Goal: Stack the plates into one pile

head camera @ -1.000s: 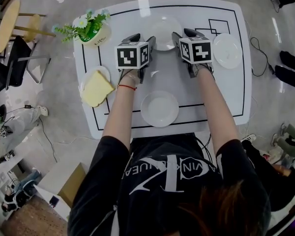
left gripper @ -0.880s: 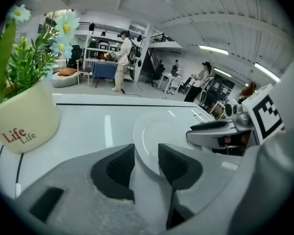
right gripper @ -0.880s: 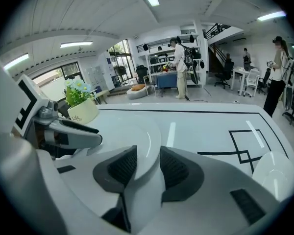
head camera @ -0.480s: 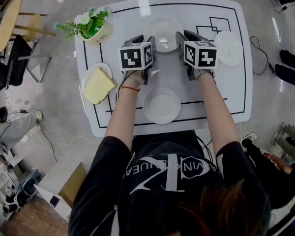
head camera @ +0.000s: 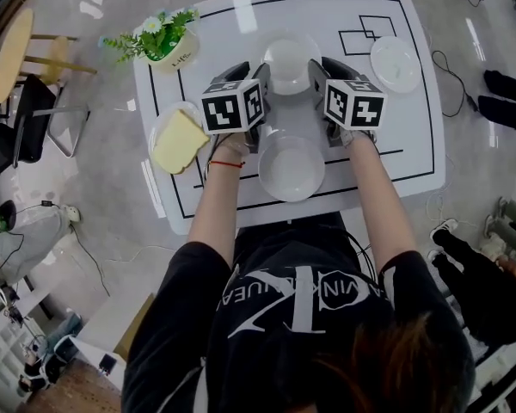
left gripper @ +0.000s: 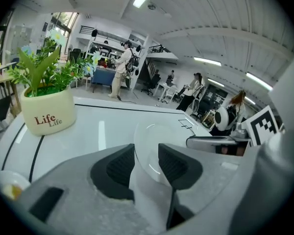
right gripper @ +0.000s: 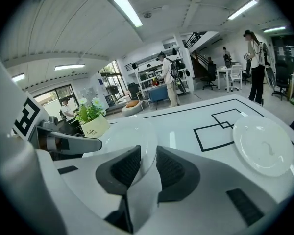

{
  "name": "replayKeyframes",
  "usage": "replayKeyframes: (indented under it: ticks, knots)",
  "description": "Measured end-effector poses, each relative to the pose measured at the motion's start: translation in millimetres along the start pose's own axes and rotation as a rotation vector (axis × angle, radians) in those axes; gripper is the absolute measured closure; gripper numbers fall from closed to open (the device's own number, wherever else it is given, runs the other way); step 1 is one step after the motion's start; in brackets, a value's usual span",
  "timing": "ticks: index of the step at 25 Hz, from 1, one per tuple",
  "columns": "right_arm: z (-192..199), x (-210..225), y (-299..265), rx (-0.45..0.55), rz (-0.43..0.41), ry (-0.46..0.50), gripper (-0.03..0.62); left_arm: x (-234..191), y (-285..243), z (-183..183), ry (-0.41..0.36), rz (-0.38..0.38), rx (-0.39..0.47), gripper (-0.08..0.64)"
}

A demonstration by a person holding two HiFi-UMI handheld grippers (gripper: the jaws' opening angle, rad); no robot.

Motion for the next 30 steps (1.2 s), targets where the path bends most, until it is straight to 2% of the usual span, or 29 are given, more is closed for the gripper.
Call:
replayKeyframes:
  ticks: [8, 16, 25, 30]
  knots:
    - [15, -30, 45, 0.047, 0.042, 0.007, 0.491, 12, 35, 23, -0.018, 0.083, -0.005, 0.408]
    - [25, -54, 85, 0.07, 0.038, 0.037, 0.491, 26, 65, 31, -0.056, 0.117, 0.002, 0.408]
    - [47, -74, 95, 0.023, -0.054, 0.057, 0.489, 20, 88, 56, -0.027, 0.069, -0.019, 0.407]
    - [70, -88, 105, -0.022, -0.12, 0.055, 0.489, 17, 108, 91, 0.015, 0.031, -0.062, 0.407]
Point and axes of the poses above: the fingertips, and each gripper's own axes: y backward along the fingers, x to its right, z out of its underside, the point moved 2 cm from there along y, backward along the fingers, and after that the axes turned 12 degrees about -z, right-handed, at the moved point
